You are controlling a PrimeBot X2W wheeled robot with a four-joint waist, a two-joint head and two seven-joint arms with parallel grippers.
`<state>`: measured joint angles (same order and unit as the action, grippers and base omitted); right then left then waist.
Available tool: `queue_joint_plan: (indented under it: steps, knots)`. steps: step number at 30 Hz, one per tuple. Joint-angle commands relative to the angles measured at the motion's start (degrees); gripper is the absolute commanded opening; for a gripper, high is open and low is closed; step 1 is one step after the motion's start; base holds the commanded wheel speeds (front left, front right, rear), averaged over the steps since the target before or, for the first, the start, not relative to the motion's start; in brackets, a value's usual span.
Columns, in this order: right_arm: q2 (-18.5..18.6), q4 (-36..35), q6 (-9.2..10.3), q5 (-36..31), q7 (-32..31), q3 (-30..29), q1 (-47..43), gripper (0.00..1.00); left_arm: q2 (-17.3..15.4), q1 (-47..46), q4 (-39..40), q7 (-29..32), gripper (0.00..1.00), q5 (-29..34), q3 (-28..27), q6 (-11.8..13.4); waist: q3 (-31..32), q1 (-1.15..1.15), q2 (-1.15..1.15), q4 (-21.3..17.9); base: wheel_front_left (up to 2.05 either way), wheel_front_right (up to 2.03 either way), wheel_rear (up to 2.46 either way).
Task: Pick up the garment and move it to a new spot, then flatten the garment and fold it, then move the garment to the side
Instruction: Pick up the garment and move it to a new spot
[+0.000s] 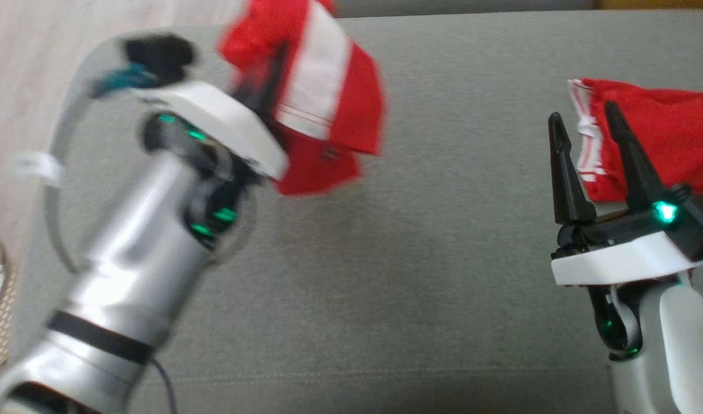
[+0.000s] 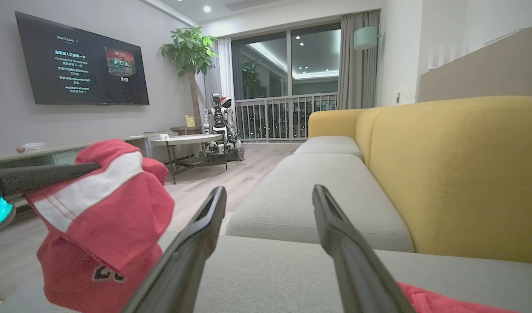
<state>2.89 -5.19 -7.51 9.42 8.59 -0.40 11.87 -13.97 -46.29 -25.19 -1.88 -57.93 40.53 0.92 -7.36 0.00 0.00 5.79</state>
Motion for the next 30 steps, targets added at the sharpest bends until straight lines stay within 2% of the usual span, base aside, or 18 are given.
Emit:
queue_joint_plan:
  steps: [1,3,5,7,10,13,15,21,22,23,25,30]
  knots:
    - [0.0,-2.2,0.02,0.4,0.4,1.1,0.6,1.00,0.1,-1.8,2.4,-1.0,0.00,1.3,-0.9,1.1,-0.3,0.00,0.00,-2.2,0.00,0.00,0.00]
    - [0.0,-2.7,0.02,0.6,0.3,1.3,1.0,1.00,2.9,-1.1,2.7,-2.0,0.00,2.2,0.6,2.4,-1.2,0.00,0.00,-4.0,0.00,0.00,0.00]
    - [0.0,-3.0,0.02,0.6,0.3,1.3,1.5,1.00,5.9,-0.7,2.6,-3.1,0.00,2.7,2.0,2.7,-2.1,0.00,0.00,-5.9,0.00,0.00,0.00]
    - [0.0,-3.1,0.02,0.7,0.6,1.2,1.8,1.00,8.3,-0.8,2.5,-4.1,0.00,2.5,3.1,2.0,-2.9,0.00,0.00,-7.7,0.00,0.00,0.00]
    - [0.0,-2.9,0.02,1.2,1.2,0.4,2.1,1.00,10.3,-1.1,3.5,-6.4,0.00,-0.6,3.2,-0.5,-3.9,0.00,0.00,-10.0,0.00,0.00,0.00]
    - [0.0,-2.4,0.02,1.5,1.7,0.1,2.4,1.00,11.0,-0.8,4.4,-8.7,0.00,-5.6,2.4,-3.1,-4.4,0.00,0.00,-11.4,0.00,0.00,0.00]
    - [0.0,-2.3,0.02,1.6,2.0,0.0,2.4,1.00,11.0,-0.4,3.3,-9.4,0.00,-7.6,2.7,-3.8,-4.9,0.00,0.00,-11.6,0.00,0.00,0.00]
    - [0.0,-1.7,0.02,1.3,2.3,-0.4,2.1,1.00,9.3,1.0,-9.5,-9.6,0.00,-4.0,6.3,-2.8,-5.3,0.00,0.00,-9.6,0.00,0.00,0.00]
    - [0.0,-1.6,0.02,1.1,2.2,-0.3,2.0,1.00,9.2,1.2,-11.3,-9.8,0.27,-3.6,6.6,-2.7,-5.3,0.00,0.00,-9.1,0.00,0.00,0.00]
    - [0.0,-1.5,0.02,1.0,2.1,-0.2,1.9,1.00,9.3,1.2,-12.8,-10.1,0.97,-3.1,6.9,-2.8,-5.2,0.00,0.00,-8.5,0.00,0.00,0.00]
    - [0.0,-1.4,0.02,0.9,2.0,-0.2,1.8,1.00,9.4,1.2,-14.0,-10.5,1.00,-2.8,7.0,-3.0,-5.0,0.00,0.00,-7.9,0.00,0.00,0.00]
    - [0.0,-1.2,0.02,0.5,1.5,0.4,1.3,1.00,10.3,1.1,-15.8,-12.5,1.00,-2.2,6.1,-4.6,-3.6,0.00,0.00,-4.8,0.00,0.00,0.00]
